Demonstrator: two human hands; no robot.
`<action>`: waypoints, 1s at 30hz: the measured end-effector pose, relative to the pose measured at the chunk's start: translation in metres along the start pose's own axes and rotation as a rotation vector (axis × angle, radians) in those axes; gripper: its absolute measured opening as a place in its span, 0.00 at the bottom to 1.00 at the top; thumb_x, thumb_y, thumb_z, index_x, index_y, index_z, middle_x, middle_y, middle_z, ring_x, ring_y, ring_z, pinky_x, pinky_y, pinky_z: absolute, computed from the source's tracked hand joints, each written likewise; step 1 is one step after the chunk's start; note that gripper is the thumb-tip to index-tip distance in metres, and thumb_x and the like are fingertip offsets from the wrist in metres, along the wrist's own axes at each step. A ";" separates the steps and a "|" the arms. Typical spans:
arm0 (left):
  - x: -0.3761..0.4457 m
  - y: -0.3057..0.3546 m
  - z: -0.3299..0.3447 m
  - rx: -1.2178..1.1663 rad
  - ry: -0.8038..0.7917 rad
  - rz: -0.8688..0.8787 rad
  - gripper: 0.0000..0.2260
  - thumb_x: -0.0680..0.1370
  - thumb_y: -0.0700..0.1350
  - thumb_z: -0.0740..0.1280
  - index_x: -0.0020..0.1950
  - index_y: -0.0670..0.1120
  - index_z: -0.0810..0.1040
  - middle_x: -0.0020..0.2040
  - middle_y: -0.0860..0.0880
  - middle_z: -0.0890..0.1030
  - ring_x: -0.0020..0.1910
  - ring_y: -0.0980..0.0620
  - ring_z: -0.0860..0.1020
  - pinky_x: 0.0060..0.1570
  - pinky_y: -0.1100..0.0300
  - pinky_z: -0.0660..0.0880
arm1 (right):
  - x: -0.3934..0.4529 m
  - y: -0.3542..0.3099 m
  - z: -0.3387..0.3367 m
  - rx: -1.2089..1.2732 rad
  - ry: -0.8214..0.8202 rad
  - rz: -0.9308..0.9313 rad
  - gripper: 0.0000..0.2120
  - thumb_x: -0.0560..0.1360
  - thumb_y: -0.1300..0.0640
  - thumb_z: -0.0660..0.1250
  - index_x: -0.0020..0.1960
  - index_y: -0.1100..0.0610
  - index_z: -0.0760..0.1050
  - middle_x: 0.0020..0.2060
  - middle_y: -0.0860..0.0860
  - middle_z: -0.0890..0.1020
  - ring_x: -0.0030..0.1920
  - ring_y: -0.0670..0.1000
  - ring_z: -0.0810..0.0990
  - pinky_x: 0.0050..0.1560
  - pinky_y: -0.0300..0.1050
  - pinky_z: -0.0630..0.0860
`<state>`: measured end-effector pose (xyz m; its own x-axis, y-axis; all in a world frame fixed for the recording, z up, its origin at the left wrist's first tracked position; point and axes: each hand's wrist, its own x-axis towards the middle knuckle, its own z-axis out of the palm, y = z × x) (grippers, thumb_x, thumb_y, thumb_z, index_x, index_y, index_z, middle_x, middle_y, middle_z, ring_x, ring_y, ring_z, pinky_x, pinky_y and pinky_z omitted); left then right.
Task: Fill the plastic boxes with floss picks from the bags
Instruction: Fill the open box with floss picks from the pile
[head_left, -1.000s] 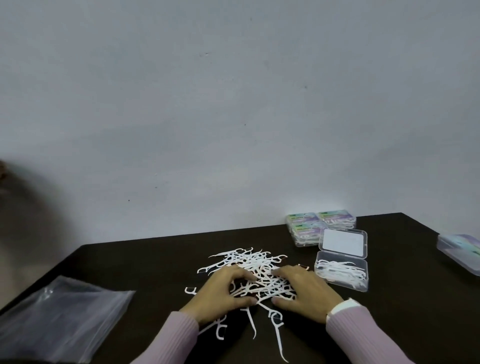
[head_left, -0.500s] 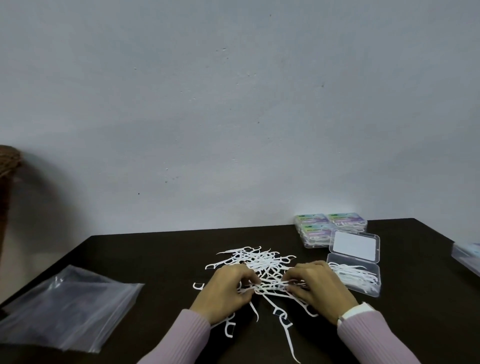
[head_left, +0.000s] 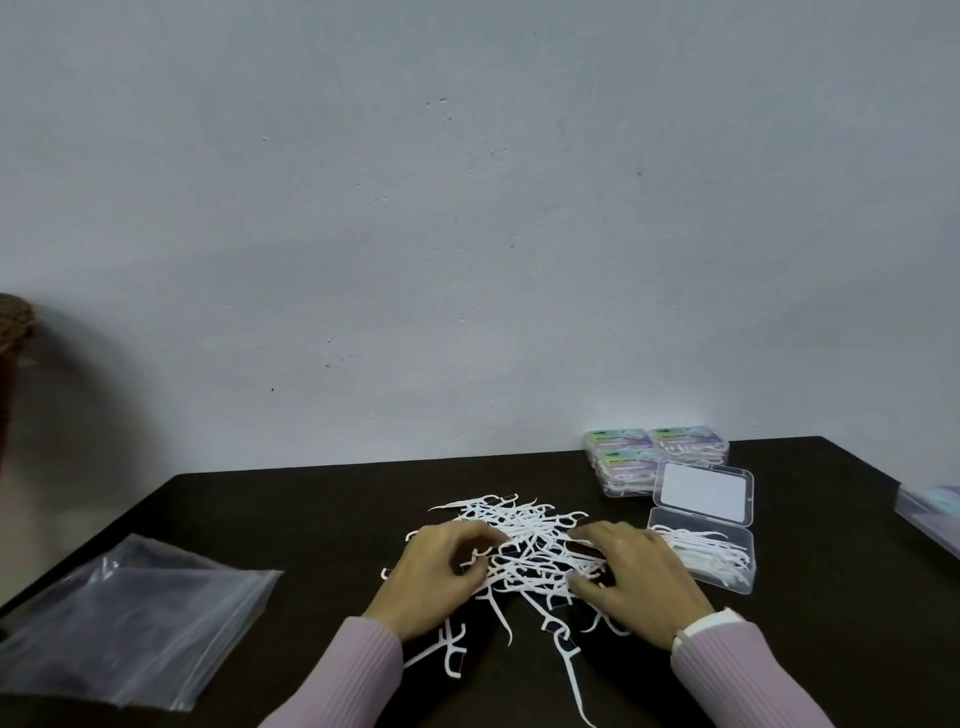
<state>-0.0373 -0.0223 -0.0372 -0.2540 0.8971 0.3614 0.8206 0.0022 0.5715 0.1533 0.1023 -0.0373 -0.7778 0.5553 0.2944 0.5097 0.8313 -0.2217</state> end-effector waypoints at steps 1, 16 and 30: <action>0.000 -0.002 -0.001 0.044 -0.022 -0.011 0.11 0.76 0.46 0.67 0.58 0.57 0.77 0.55 0.63 0.78 0.55 0.67 0.74 0.59 0.65 0.72 | 0.000 -0.001 0.003 -0.028 -0.046 0.002 0.26 0.75 0.38 0.57 0.70 0.47 0.62 0.67 0.43 0.69 0.67 0.43 0.66 0.69 0.44 0.56; 0.000 0.001 0.011 0.254 -0.077 0.050 0.11 0.76 0.53 0.67 0.58 0.56 0.78 0.53 0.59 0.77 0.53 0.63 0.72 0.55 0.68 0.68 | 0.002 -0.003 -0.003 0.134 0.008 -0.037 0.11 0.73 0.46 0.67 0.55 0.45 0.76 0.48 0.40 0.77 0.51 0.40 0.75 0.54 0.35 0.67; 0.002 0.003 0.010 0.217 0.084 0.094 0.06 0.76 0.48 0.69 0.52 0.52 0.82 0.46 0.58 0.81 0.46 0.63 0.76 0.48 0.68 0.71 | 0.001 0.004 -0.007 0.288 0.090 -0.005 0.07 0.72 0.50 0.69 0.50 0.46 0.80 0.42 0.39 0.79 0.45 0.37 0.76 0.45 0.27 0.68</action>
<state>-0.0301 -0.0165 -0.0423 -0.2052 0.8582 0.4704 0.9311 0.0231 0.3639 0.1568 0.1064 -0.0310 -0.7377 0.5619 0.3742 0.3707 0.8004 -0.4711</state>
